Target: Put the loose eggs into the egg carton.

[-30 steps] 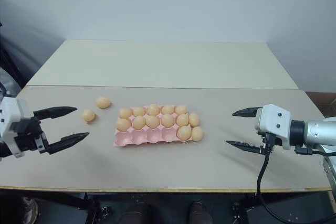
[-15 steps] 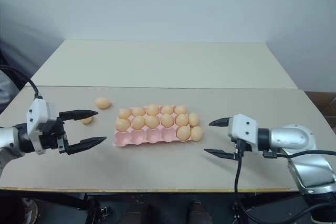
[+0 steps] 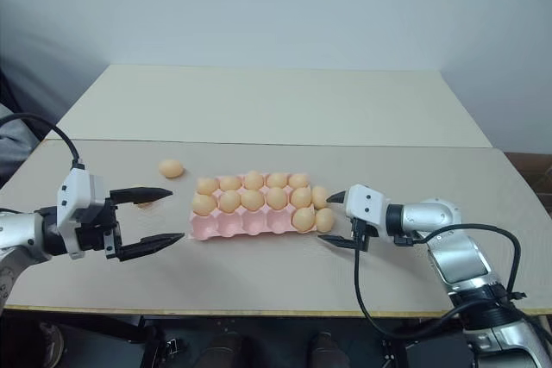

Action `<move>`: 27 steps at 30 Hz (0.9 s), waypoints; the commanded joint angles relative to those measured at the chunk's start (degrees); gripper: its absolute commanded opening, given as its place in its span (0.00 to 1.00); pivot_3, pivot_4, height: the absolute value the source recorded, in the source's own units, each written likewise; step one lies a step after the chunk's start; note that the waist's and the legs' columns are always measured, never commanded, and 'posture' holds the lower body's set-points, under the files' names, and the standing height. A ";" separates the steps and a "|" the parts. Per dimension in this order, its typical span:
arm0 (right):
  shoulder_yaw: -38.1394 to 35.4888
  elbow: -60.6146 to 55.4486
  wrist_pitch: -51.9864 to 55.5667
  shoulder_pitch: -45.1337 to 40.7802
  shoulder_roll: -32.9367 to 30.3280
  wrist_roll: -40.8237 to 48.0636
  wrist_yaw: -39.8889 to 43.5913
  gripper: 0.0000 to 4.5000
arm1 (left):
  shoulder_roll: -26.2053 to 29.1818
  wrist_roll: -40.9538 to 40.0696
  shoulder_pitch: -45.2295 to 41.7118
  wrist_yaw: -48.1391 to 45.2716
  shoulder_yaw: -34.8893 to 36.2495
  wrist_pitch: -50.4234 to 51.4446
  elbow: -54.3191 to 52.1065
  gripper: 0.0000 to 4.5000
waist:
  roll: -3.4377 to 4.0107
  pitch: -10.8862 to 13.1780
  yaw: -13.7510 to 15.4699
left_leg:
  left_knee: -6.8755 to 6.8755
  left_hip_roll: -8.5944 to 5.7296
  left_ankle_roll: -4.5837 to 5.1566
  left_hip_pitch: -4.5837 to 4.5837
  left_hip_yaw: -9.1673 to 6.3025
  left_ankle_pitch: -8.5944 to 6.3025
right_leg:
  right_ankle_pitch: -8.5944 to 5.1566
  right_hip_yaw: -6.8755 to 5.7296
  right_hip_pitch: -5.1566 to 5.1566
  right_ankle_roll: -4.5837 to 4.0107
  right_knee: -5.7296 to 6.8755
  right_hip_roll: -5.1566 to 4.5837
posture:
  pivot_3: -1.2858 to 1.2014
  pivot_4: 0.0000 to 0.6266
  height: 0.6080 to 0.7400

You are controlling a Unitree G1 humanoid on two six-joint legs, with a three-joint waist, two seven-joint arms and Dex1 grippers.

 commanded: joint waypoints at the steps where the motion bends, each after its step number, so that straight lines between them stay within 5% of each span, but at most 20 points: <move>1: 0.01 1.06 -1.82 -1.35 0.29 -0.93 -0.19 1.00 | 0.65 -6.18 1.12 -3.59 4.02 1.38 -2.87 1.00 | 0.00 0.00 -0.02 | 0.00 0.01 0.00 0.00 0.00 0.00 | 0.02 0.00 0.00 0.03 0.00 0.01 | 0.52 0.24 1.00; 14: 1.35 5.32 -3.83 -3.18 2.22 -2.18 1.05 1.00 | 3.28 -8.74 3.71 -7.17 6.79 2.22 -4.02 1.00 | 0.01 0.00 -0.08 | 0.00 0.03 0.00 0.05 0.00 0.00 | -0.06 0.01 0.01 -0.13 0.04 0.04 | 0.52 0.24 1.00; 21: 1.42 6.20 -3.93 -3.02 2.97 -3.41 -0.09 0.59 | 3.20 -7.42 3.84 -6.17 6.54 1.78 -3.73 1.00 | 0.01 0.00 -0.08 | 0.00 0.03 0.00 0.05 0.00 0.00 | -0.05 0.01 0.01 -0.12 0.03 0.04 | 0.52 0.24 1.00; 27: 0.29 4.52 -3.90 -1.89 1.40 -2.87 0.54 0.58 | 3.30 -6.56 3.71 -6.25 6.92 1.71 -2.97 1.00 | 0.01 0.00 -0.05 | 0.01 0.03 0.00 0.06 0.00 0.00 | -0.05 0.00 0.02 -0.13 0.04 0.04 | 0.52 0.24 1.00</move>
